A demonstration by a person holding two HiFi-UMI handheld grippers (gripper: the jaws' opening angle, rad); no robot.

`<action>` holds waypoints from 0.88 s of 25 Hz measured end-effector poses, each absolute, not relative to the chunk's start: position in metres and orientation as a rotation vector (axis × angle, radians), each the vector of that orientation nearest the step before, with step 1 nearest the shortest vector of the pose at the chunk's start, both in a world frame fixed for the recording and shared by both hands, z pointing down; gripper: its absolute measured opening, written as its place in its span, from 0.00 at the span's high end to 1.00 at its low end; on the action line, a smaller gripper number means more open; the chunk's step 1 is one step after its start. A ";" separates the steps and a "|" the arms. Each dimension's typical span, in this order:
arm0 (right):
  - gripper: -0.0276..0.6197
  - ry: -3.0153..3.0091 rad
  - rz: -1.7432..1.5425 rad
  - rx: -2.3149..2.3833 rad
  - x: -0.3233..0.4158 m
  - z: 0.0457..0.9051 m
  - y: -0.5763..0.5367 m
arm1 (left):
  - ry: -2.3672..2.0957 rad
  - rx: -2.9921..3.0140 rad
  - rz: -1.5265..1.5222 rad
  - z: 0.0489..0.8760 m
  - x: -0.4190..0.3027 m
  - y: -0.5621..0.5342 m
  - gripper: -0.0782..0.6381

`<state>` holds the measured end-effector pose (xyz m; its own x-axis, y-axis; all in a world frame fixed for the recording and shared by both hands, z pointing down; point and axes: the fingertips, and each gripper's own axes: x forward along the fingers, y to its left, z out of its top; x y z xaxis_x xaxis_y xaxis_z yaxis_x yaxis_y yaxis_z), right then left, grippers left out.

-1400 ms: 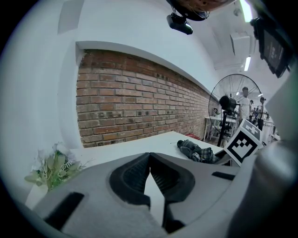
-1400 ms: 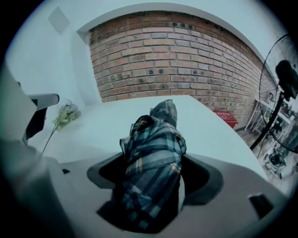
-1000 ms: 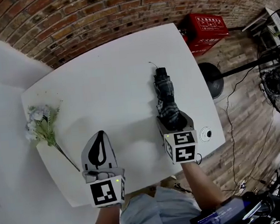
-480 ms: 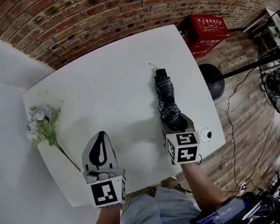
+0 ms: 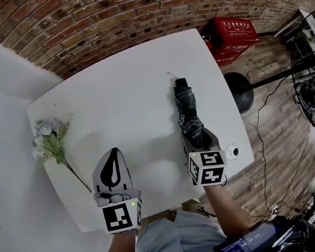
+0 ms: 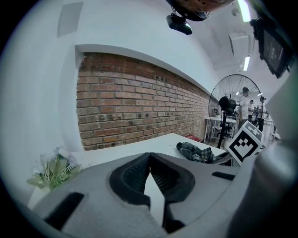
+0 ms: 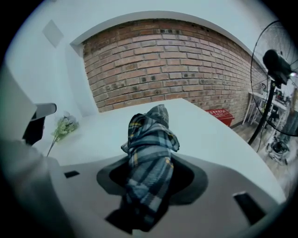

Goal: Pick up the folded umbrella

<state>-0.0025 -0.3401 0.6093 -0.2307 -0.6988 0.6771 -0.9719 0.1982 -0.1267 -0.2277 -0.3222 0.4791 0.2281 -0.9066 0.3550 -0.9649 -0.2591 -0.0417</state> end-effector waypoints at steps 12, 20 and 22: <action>0.65 -2.061 0.726 1.600 0.001 0.591 -0.342 | -1.791 2.333 0.447 0.470 -0.221 -0.319 0.88; 0.65 -2.116 0.672 1.616 0.003 0.565 -0.341 | -1.806 2.361 0.425 0.453 -0.213 -0.314 0.88; 0.65 -2.129 0.662 1.624 0.005 0.558 -0.341 | -1.811 2.368 0.420 0.448 -0.211 -0.312 0.88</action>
<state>0.0047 -0.3411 0.5580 -0.2596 -0.7862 0.5608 -0.9656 0.2211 -0.1370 -0.2106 -0.3120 0.4481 0.2405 -0.9240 0.2974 -0.9605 -0.2707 -0.0645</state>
